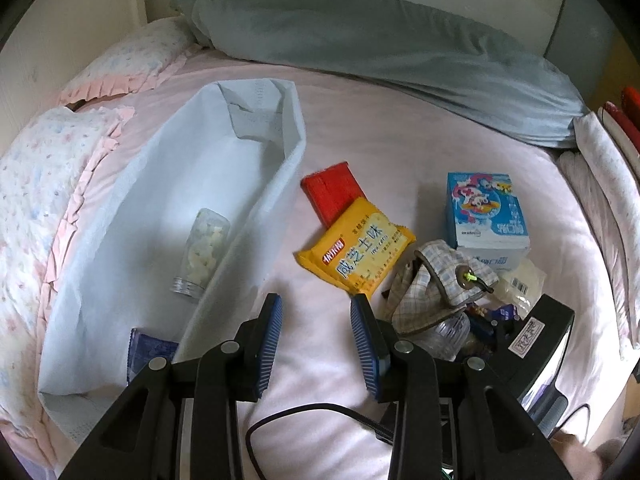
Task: Organize objects
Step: 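Lift the ribbed clear jar off the bed with the right gripper, then grasp the second blue snack bag with the left gripper while the right gripper holds the jar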
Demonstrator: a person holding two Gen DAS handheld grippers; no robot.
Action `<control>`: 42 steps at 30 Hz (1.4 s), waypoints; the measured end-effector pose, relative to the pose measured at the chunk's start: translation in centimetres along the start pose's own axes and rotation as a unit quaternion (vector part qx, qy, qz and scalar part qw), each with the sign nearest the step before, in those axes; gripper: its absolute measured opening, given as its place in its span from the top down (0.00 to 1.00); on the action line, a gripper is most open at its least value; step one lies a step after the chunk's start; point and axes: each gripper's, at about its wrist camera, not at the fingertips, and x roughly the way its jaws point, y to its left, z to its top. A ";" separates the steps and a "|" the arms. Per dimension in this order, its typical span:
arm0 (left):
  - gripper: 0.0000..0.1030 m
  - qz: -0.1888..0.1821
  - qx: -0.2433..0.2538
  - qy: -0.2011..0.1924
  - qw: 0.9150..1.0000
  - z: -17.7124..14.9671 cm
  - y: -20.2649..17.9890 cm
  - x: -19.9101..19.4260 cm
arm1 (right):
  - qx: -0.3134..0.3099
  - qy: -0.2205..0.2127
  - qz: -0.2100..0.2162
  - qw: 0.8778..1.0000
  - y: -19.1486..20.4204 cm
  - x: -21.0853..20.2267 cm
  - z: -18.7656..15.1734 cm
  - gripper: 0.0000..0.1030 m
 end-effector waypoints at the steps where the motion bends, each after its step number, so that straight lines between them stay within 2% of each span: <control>1: 0.67 0.000 0.001 0.002 1.000 -0.1 -0.1 0.1 | 0.000 0.000 0.000 1.000 0.0 0.0 0.0 0.07; 6: 0.67 -0.008 0.005 -0.007 1.000 -0.1 -0.4 -0.5 | -0.002 0.000 -0.005 1.000 0.4 -0.3 -0.4 0.06; 9: 0.67 -0.019 0.001 -0.013 1.000 -0.1 -0.1 -1.1 | 0.012 0.013 0.013 1.000 -0.4 -0.3 -0.1 0.06; 10: 0.67 -0.020 -0.001 -0.014 1.000 0.0 -0.1 -1.1 | 0.014 0.015 0.017 1.000 -0.4 -0.1 0.2 0.09; 11: 0.67 -0.022 -0.003 -0.014 1.000 0.0 0.1 -1.2 | 0.024 0.009 0.018 1.000 -0.8 -0.4 0.1 0.33; 13: 0.67 -0.025 -0.011 -0.017 0.999 0.1 0.4 -1.4 | 0.059 0.016 0.037 0.997 -1.8 -1.0 0.1 0.33; 16: 0.67 -0.033 -0.023 -0.027 0.999 0.4 0.9 -1.8 | 0.061 0.020 0.051 0.997 -2.2 -1.9 0.6 0.33; 20: 0.67 -0.036 -0.034 -0.044 0.998 0.5 1.3 -2.6 | 0.092 -0.030 0.067 0.993 -3.5 -6.5 2.3 0.33; 25: 0.67 -0.022 -0.026 -0.055 0.998 0.5 0.6 -2.8 | 0.144 -0.077 0.049 0.985 -6.6 -11.4 6.9 0.33; 28: 0.67 -0.022 -0.021 -0.059 0.998 0.5 -0.2 -2.6 | 0.201 -0.109 0.058 0.972 -8.1 -13.6 8.9 0.33; 30: 0.67 -0.020 -0.026 -0.063 0.997 0.3 -0.4 -2.4 | 0.284 -0.127 0.100 0.945 -9.5 -14.8 9.2 0.33; 31: 0.67 -0.021 -0.027 -0.061 0.998 0.2 -0.6 -2.1 | 0.326 -0.132 0.108 0.930 -10.0 -15.1 8.8 0.33; 33: 0.67 -0.035 -0.025 -0.046 0.998 0.1 -1.2 -1.3 | 0.383 -0.116 0.097 0.911 -10.3 -15.3 7.8 0.33; 35: 0.67 -0.044 -0.021 -0.036 0.998 0.0 -1.8 -0.7 | 0.399 -0.091 0.096 0.908 -9.5 -15.3 6.7 0.33; 37: 0.67 -0.042 -0.016 -0.033 0.998 -0.3 -2.7 -0.2 | 0.387 -0.086 0.102 0.912 -9.8 -15.3 5.7 0.33; 40: 0.64 -0.056 0.009 -0.026 0.998 -0.9 -4.3 0.5 | 0.397 -0.075 0.104 0.909 -11.5 -16.3 4.1 0.33; 42: 0.64 -0.081 0.027 -0.013 0.996 -1.3 -5.8 1.4 | 0.410 -0.079 0.097 0.904 -13.2 -17.3 2.9 0.33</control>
